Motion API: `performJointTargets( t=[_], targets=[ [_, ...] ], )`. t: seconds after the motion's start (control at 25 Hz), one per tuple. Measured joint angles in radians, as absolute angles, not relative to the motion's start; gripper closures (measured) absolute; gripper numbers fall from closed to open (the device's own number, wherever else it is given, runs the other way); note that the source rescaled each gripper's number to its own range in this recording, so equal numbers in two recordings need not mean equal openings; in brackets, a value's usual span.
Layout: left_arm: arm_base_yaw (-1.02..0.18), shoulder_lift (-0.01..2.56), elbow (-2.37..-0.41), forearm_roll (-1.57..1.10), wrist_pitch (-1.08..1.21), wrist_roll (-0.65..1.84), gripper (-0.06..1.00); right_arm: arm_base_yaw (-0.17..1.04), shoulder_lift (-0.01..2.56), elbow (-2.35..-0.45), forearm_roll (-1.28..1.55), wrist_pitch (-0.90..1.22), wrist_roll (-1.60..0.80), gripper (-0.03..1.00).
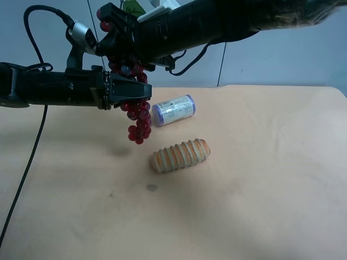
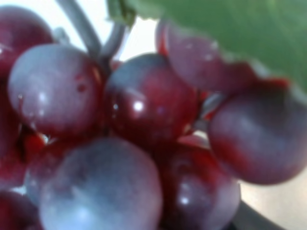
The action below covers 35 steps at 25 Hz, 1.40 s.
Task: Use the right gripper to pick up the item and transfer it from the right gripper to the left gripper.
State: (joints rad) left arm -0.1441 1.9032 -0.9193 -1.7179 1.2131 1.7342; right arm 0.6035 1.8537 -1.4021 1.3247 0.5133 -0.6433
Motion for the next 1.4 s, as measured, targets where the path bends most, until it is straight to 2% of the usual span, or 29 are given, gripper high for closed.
performJointTargets(
  t=[0.12, 0.16, 0.2, 0.32, 0.52, 0.8, 0.96, 1.12, 1.4],
  targets=[
    [-0.144, 1.903, -0.919, -1.722, 1.211, 1.732, 0.9, 0.602, 1.854, -1.402, 1.275, 0.525, -0.644, 0.54],
    [-0.144, 1.903, -0.919, -1.731, 1.211, 1.732, 0.9, 0.602, 1.854, -1.402, 1.264, 0.532, -0.644, 0.47],
    [-0.144, 1.903, -0.919, -1.732, 1.21, 1.731, 0.9, 0.602, 1.854, -1.402, 1.264, 0.532, -0.644, 0.47],
    [-0.144, 1.903, -0.919, -1.728, 1.204, 1.731, 0.9, 0.602, 1.853, -1.402, 1.236, 0.553, -0.644, 0.36],
    [-0.144, 1.903, -0.919, -1.726, 1.203, 1.73, 0.9, 0.602, 1.839, -1.402, 1.189, 0.565, -0.644, 0.31],
    [-0.144, 1.903, -0.919, -1.727, 1.203, 1.725, 0.9, 0.602, 1.741, -1.402, 0.985, 0.601, -0.604, 0.05],
    [-0.144, 1.903, -0.919, -1.727, 1.202, 1.712, 0.9, 0.602, 1.67, -1.402, 0.781, 0.606, -0.504, 0.0],
    [-0.144, 1.904, -0.919, -1.725, 1.198, 1.696, 0.92, 0.603, 1.578, -1.402, 0.448, 0.635, -0.355, -0.01],
    [-0.144, 1.904, -0.919, -1.725, 1.196, 1.693, 0.92, 0.603, 1.406, -1.402, -0.096, 0.894, -0.047, -0.01]
  ],
)
